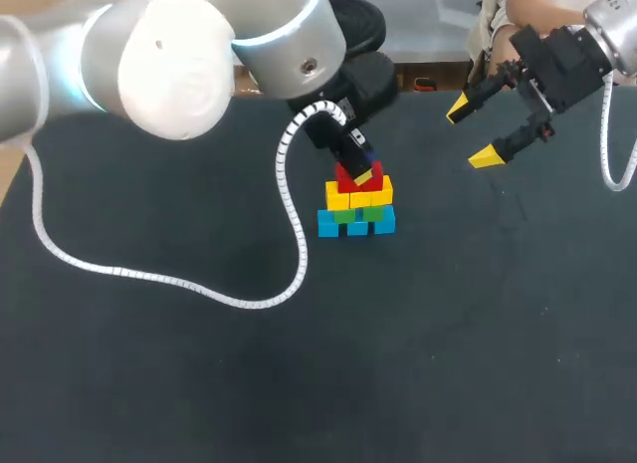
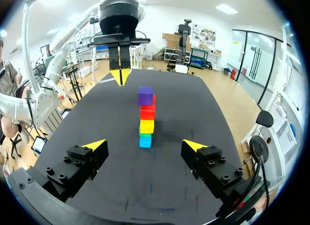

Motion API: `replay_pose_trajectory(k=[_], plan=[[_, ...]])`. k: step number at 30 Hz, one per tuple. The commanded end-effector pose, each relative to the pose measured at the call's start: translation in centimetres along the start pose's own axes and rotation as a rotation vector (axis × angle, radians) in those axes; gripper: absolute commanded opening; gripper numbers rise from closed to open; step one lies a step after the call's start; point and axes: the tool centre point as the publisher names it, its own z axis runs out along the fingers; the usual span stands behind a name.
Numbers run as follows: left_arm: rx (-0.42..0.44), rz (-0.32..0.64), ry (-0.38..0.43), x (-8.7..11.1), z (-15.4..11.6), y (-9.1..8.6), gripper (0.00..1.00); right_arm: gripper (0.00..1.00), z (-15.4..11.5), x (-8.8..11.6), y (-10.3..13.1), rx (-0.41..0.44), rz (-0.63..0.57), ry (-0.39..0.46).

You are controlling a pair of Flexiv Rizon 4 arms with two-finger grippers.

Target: Place the blue cubes, place green cubes on the blue cubes, place the yellow cubes on the green cubes, then place the red cubes on the yellow cubes, and place purple cube on the red cubes.

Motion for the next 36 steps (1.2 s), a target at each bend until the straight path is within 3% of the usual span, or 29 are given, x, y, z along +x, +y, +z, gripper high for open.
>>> replay_pose_trajectory(k=[1, 36], plan=[[0.006, -0.001, 0.008, -0.3, 0.3, -0.1, 0.0, 1.0, 0.0, 0.0, 0.0, 0.001, 0.001, 0.001], [0.004, 0.02, 0.039, -0.7, 1.6, 2.8, 0.0, 1.0, 0.0, 0.0, 0.0, 0.001, 0.001, 0.001]])
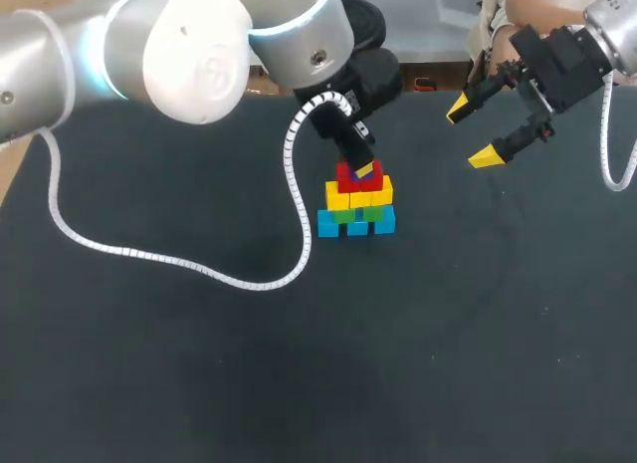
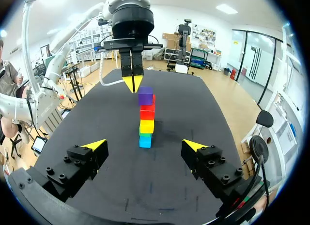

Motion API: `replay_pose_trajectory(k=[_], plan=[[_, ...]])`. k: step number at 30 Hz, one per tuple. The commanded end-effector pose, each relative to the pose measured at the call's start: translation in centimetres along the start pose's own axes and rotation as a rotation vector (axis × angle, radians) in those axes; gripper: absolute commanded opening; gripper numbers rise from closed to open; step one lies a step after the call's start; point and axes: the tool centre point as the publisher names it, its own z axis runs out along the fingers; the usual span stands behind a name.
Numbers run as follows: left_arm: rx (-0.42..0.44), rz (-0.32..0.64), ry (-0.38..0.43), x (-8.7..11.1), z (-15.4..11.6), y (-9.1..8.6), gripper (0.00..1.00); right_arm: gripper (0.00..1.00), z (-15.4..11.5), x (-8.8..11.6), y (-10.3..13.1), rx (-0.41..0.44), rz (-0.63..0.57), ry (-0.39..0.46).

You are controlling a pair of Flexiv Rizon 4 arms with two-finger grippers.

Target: Place the blue cubes, place green cubes on the blue cubes, place the yellow cubes on the green cubes, then place the red cubes on the yellow cubes, and place purple cube on the red cubes.

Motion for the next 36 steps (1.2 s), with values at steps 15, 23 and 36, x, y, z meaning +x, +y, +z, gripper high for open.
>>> replay_pose_trajectory(k=[15, 23, 36], plan=[[0.009, -0.015, 0.014, 0.25, 0.58, 0.47, 0.0, 1.0, 0.0, -0.03, 0.05, 0.001, 0.001, 0.001], [0.011, -0.014, 0.01, 0.19, 0.54, 0.48, 0.0, 1.0, 0.0, -0.03, 0.05, 0.001, 0.001, 0.001], [0.011, -0.001, 0.012, 0.09, 0.68, 1.07, 0.0, 1.0, 0.0, -0.03, 0.05, 0.001, 0.001, 0.001]])
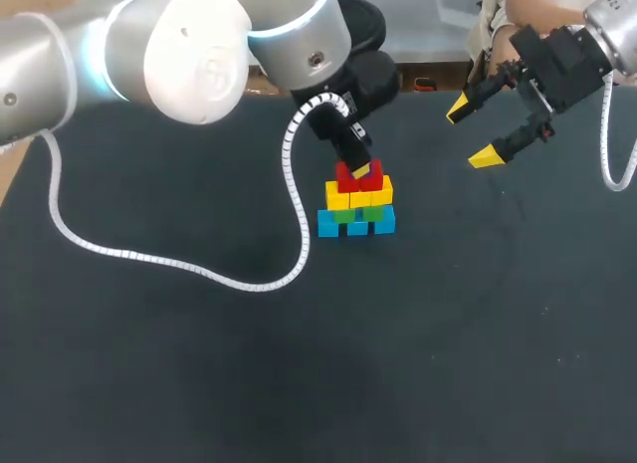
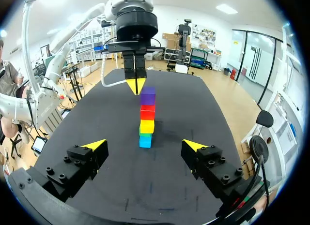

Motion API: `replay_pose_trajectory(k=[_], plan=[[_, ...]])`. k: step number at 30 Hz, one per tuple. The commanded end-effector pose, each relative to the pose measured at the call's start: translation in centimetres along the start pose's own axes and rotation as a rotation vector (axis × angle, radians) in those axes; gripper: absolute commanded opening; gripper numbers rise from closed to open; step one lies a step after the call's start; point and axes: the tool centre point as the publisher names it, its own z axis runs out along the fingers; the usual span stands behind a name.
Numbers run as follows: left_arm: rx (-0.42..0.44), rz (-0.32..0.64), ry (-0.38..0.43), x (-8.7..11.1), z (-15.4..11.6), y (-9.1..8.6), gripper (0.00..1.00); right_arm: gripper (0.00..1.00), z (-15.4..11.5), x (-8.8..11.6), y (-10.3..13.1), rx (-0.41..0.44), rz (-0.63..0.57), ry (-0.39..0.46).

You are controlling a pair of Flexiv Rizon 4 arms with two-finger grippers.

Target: Place the blue cubes, place green cubes on the blue cubes, place the yellow cubes on the green cubes, then place the red cubes on the yellow cubes, and place purple cube on the red cubes.

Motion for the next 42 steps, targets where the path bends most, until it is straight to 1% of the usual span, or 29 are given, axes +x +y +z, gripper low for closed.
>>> replay_pose_trajectory(k=[1, 6, 10, 12, 16, 18, 19, 21, 22, 23, 25, 28, 30, 34, 38, 42], plan=[[0.01, 0.003, 0.005, -0.2, 0.1, 0.5, 0.0, 1.0, 0.0, 0.0, 0.0, 0.001, 0.001, 0.001], [0.008, 0.016, -0.011, -0.6, -0.2, 0.3, 0.0, 1.0, 0.0, 0.0, 0.0, 0.001, 0.001, 0.001], [0.005, 0.031, -0.052, -0.8, -0.9, -0.2, 0.0, 1.0, 0.0, 0.0, 0.0, 0.001, 0.001, 0.001], [0.002, 0.04, -0.086, -0.8, -1.7, -0.6, 0.0, 1.0, 0.0, 0.0, 0.0, 0.001, 0.001, 0.001], [-0.012, 0.093, -0.122, -0.9, -3.8, -1.0, 0.0, 1.0, 0.0, 0.0, 0.0, 0.001, 0.001, 0.001], [0.014, 0.097, -0.081, -0.8, -4.5, -0.8, 0.0, 1.0, 0.0, 0.0, 0.0, 0.001, 0.001, 0.001], [0.013, 0.092, -0.069, -0.7, -4.8, -0.7, 0.0, 1.0, 0.0, 0.0, 0.0, 0.001, 0.001, 0.001], [0.014, 0.093, -0.033, -0.7, -5.3, -0.7, 0.34, 1.0, 0.0, 0.0, 0.0, 0.001, 0.001, 0.001], [0.012, 0.094, -0.032, -0.6, -5.6, -0.8, 0.57, 1.0, 0.0, 0.0, 0.0, 0.001, 0.001, 0.001], [0.012, 0.095, -0.034, -0.6, -5.8, -0.8, 1.0, 1.0, 0.0, 0.0, 0.0, 0.001, 0.001, 0.001], [0.016, 0.091, -0.05, -0.3, -6.1, -0.8, 1.0, 1.0, 0.0, 0.0, 0.0, 0.001, 0.001, 0.001], [0.027, 0.105, -0.12, 0.2, -6.4, -0.7, 1.0, 1.0, 0.0, 0.0, 0.0, 0.001, 0.001, 0.001], [0.05, 0.124, -0.172, 0.5, -6.3, -0.6, 1.0, 1.0, 0.0, 0.0, 0.0, 0.001, 0.001, 0.001], [0.08, 0.152, -0.231, 0.8, -6.1, -0.6, 1.0, 1.0, 0.0, 0.0, 0.0, 0.001, 0.001, 0.001], [0.084, 0.146, -0.238, 1.1, -6.2, -0.6, 1.0, 1.0, 0.0, 0.0, 0.0, 0.001, 0.001, 0.001], [0.079, 0.14, -0.241, 1.5, -6.8, -0.7, 1.0, 1.0, 0.0, 0.0, 0.0, 0.001, 0.001, 0.001]])
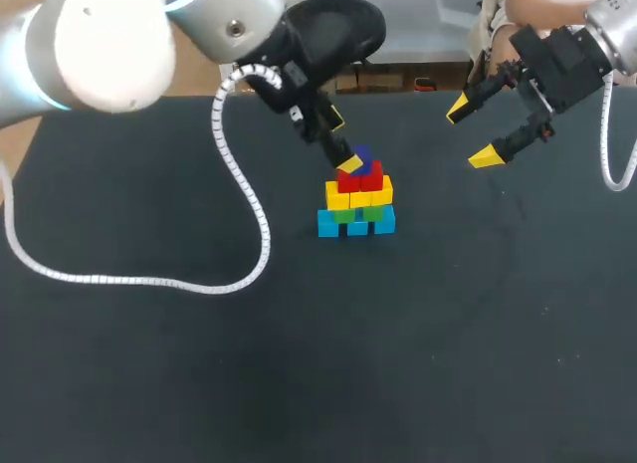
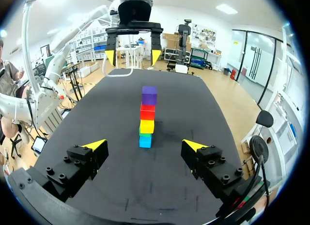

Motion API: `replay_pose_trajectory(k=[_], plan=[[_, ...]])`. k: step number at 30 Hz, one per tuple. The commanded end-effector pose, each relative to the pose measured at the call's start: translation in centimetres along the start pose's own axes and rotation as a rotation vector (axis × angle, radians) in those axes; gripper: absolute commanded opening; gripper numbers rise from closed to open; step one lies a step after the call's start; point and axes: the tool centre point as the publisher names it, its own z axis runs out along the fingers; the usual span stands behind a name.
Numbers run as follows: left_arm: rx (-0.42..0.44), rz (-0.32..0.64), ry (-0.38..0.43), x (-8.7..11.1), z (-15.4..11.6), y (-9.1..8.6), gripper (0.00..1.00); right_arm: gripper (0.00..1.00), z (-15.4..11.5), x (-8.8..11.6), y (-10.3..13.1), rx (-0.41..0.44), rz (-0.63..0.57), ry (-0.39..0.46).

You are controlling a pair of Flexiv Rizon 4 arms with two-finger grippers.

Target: Place the blue cubes, place green cubes on the blue cubes, place the yellow cubes on the green cubes, then place the red cubes on the yellow cubes, and place purple cube on the red cubes.

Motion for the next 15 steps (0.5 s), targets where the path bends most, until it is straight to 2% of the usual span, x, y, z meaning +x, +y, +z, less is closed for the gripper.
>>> replay_pose_trajectory(k=[1, 9, 12, 15], plan=[[-0.001, 0.002, -0.039, 0.7, -1.0, -0.6, 1.0, 1.0, 0.0, 0.0, 0.0, 0.001, 0.001, 0.001], [0.123, 0.025, -0.155, 3.3, -2.4, -1.3, 1.0, 1.0, 0.0, 0.0, 0.0, 0.001, 0.001, 0.001], [0.228, 0.049, -0.133, 4.3, -2.0, -1.3, 1.0, 1.0, 0.0, 0.0, 0.0, 0.001, 0.001, 0.001], [0.274, 0.069, -0.09, 4.8, -2.0, -1.4, 1.0, 1.0, 0.0, 0.0, 0.0, 0.001, 0.001, 0.001]])
